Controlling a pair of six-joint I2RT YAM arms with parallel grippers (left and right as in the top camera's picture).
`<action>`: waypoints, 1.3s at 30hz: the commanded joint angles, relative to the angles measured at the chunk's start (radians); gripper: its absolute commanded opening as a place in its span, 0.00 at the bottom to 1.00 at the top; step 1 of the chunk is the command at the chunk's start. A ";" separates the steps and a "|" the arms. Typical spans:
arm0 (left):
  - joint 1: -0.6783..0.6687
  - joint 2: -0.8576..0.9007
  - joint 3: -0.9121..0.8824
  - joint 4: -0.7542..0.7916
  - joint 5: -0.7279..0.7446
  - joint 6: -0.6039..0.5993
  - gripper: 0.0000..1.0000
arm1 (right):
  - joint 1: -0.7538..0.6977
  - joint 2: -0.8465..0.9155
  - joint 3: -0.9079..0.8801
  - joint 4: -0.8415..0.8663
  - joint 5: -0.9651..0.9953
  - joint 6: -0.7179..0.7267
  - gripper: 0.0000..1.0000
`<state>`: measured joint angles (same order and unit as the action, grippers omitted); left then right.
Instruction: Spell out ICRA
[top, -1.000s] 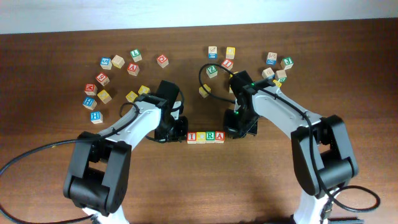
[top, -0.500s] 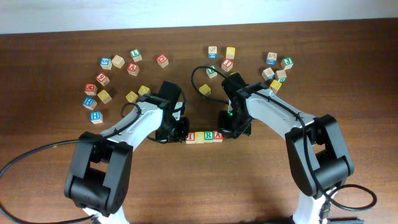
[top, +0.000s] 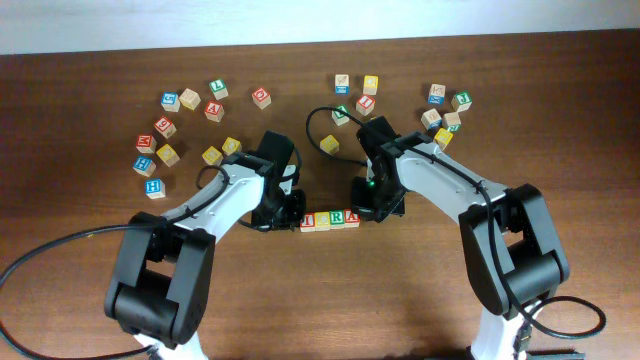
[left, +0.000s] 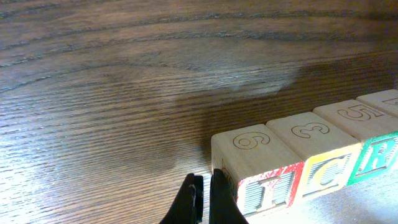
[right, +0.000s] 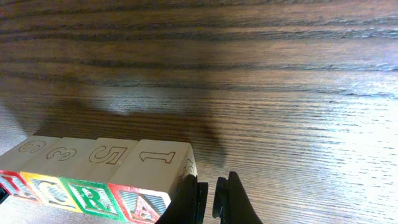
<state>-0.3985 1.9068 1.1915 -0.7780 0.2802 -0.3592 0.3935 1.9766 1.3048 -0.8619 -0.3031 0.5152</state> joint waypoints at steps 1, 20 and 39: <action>-0.026 0.018 0.018 0.007 0.065 0.008 0.00 | 0.010 0.012 -0.003 0.010 -0.044 -0.009 0.04; -0.024 0.018 0.018 0.008 0.035 0.008 0.00 | 0.010 0.012 -0.003 -0.011 -0.051 -0.002 0.04; -0.024 0.018 0.018 -0.012 -0.015 0.008 0.00 | 0.010 0.012 -0.003 -0.014 -0.052 -0.002 0.04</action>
<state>-0.4095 1.9068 1.1915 -0.7925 0.2527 -0.3592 0.3935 1.9770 1.3048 -0.8780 -0.3153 0.5163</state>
